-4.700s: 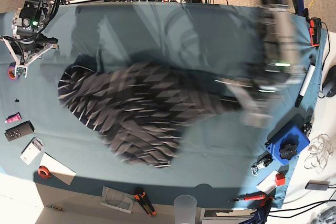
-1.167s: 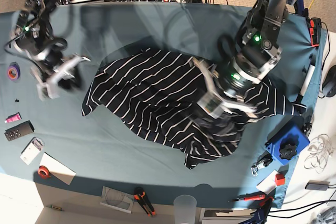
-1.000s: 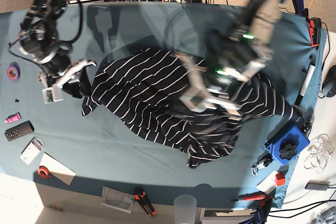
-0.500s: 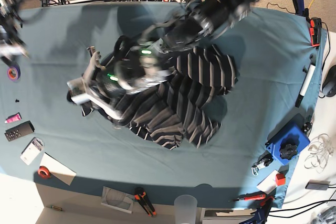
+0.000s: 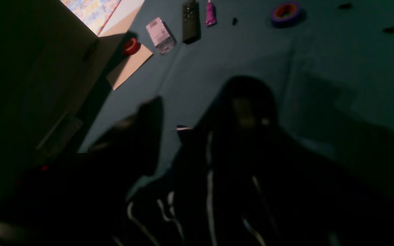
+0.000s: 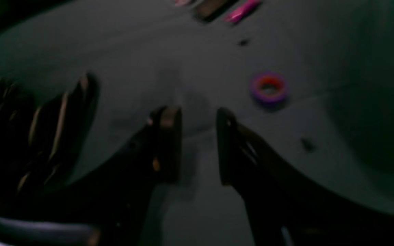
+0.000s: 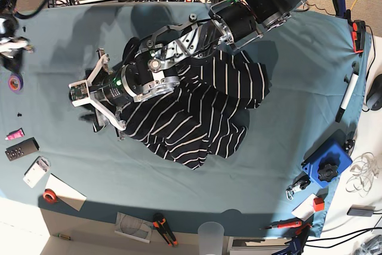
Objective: Layout the t-shirt on the table in an organized manner, then fold the t-shirt properly
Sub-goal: 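Lift the fabric with the left gripper and sweep it across the shirt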
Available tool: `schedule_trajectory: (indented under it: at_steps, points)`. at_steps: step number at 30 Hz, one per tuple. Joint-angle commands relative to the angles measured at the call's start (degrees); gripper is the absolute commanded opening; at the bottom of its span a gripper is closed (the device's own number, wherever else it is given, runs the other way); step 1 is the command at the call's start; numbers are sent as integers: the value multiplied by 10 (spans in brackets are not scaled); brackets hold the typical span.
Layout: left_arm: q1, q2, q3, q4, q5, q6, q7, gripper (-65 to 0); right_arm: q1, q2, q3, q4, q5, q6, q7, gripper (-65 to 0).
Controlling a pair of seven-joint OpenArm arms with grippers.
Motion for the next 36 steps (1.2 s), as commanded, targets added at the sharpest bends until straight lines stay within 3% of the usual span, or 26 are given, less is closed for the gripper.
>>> schedule_trajectory:
  at_steps: [1, 3, 5, 10, 12, 14, 16, 21, 23, 26, 28, 36]
  points:
    - [-13, 14, -2, 11, 0, 6, -17, -333, 1, 12, -7, 9, 20, 9, 6, -467]
    - [-14, 14, -2, 17, 0, 9, -6, -333, 0, 12, -29, 9, 31, 23, 1, -467]
    - [-14, 14, -2, 34, 4, 38, 26, -333, 1, 12, -56, 9, 36, 27, 1, -467]
    - [-13, 14, -4, 102, 103, 106, 103, -333, 1, 12, -130, 9, 62, 52, 1, -467]
    - [-13, 14, -14, 125, 124, 115, 122, -333, 1, 12, -158, 9, 84, 67, 1, -467]
    - [-13, 14, -30, 132, 101, 114, 128, -334, 1, 12, -184, 10, 100, 71, 2, -467]
    - [-12, 14, -45, 129, 43, 75, 135, -334, 1, 12, -208, 10, 101, 71, 2, -467]
    - [-12, 14, -56, 89, -55, -106, 179, -334, 6, -3, -245, 10, 80, 71, 2, -467]
    - [-12, 14, -56, 70, -58, -137, 200, -335, 5, -3, -244, 10, 78, 71, 2, -467]
    - [-12, 14, -57, 66, -16, -145, 238, -335, 5, -3, -243, 10, 62, 71, 1, -467]
    - [-13, 14, -57, 66, 39, -119, 238, -335, 5, -3, -243, 10, 52, 71, 1, -467]
    - [-13, 14, -57, 86, 193, 59, 258, -334, 6, -3, -244, 10, 56, 71, 5, -467]
